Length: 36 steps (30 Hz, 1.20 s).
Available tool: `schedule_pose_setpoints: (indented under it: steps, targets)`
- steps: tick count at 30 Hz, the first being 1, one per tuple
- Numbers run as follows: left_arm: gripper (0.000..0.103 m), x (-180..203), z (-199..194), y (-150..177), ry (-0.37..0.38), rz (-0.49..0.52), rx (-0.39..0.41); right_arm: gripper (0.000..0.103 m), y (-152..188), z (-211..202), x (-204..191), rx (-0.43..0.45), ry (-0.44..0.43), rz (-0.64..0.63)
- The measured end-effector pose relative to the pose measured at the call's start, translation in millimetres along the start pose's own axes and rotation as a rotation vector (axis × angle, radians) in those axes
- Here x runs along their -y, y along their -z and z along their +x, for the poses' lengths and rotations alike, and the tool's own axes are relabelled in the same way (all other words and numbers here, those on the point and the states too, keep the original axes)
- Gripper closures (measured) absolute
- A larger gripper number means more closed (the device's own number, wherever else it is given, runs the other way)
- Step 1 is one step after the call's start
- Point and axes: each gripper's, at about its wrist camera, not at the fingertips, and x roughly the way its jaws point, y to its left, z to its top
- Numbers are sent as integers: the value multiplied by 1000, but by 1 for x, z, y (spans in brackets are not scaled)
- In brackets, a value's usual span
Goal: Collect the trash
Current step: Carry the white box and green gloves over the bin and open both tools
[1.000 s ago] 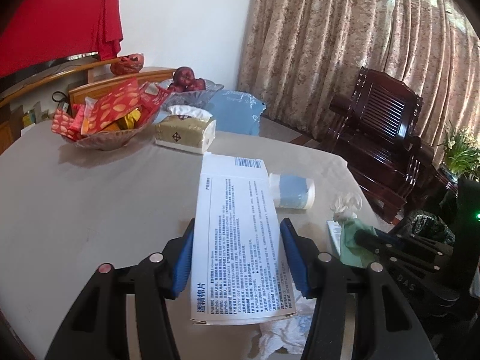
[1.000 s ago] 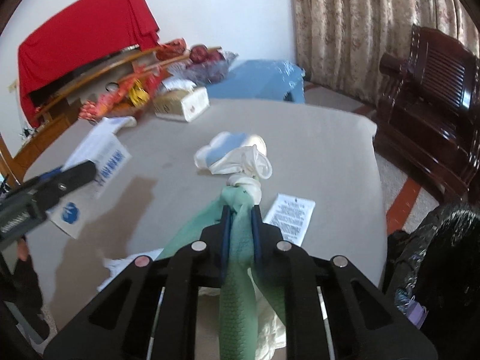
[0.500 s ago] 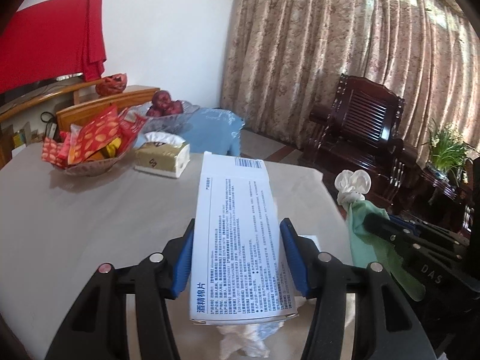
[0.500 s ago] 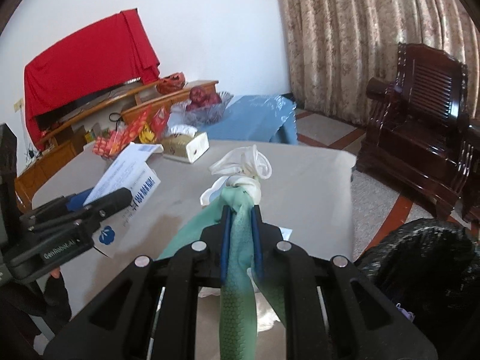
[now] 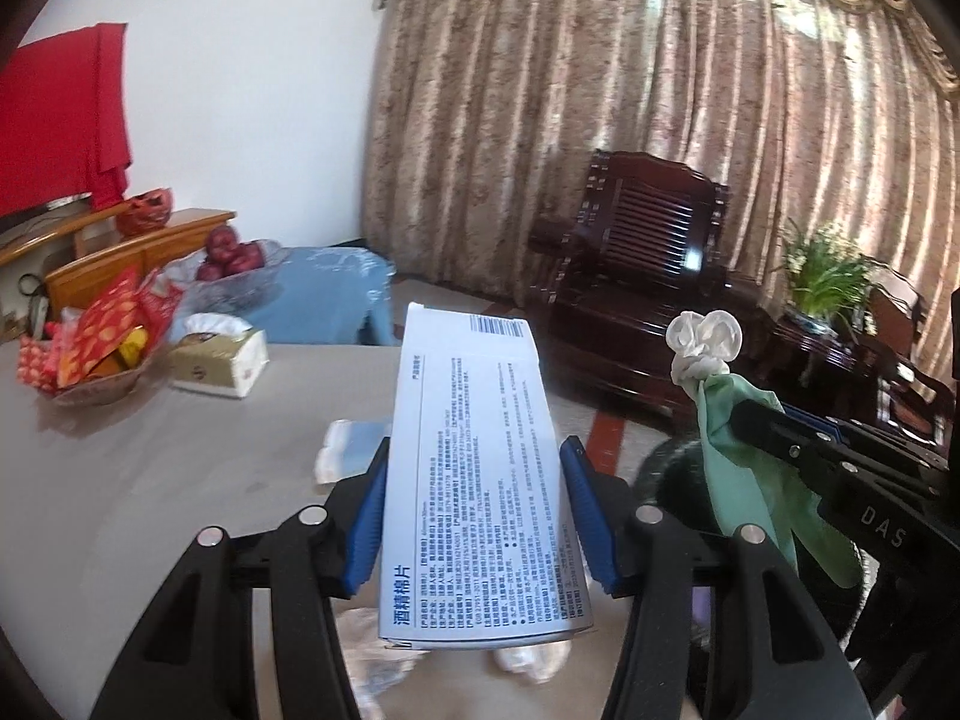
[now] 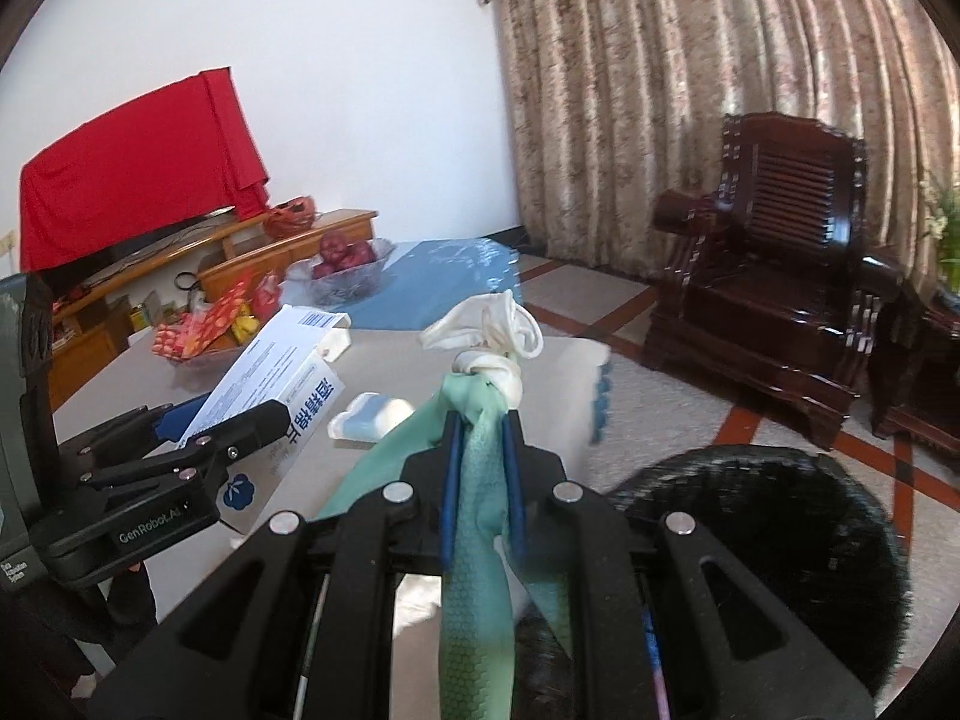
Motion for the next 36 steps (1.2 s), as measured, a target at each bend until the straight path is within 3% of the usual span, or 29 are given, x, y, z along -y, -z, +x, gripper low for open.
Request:
schedule_pose_setpoints:
  steps: [19, 34, 36]
  targets:
    - [49, 131, 29, 2, 240, 132, -1, 90, 39, -73, 110, 61, 253, 109]
    - [49, 201, 82, 28, 362, 190, -99, 89, 93, -65, 180, -34, 399, 171]
    - [48, 204, 88, 30, 380, 188, -119, 84, 100, -61, 187, -49, 415, 183]
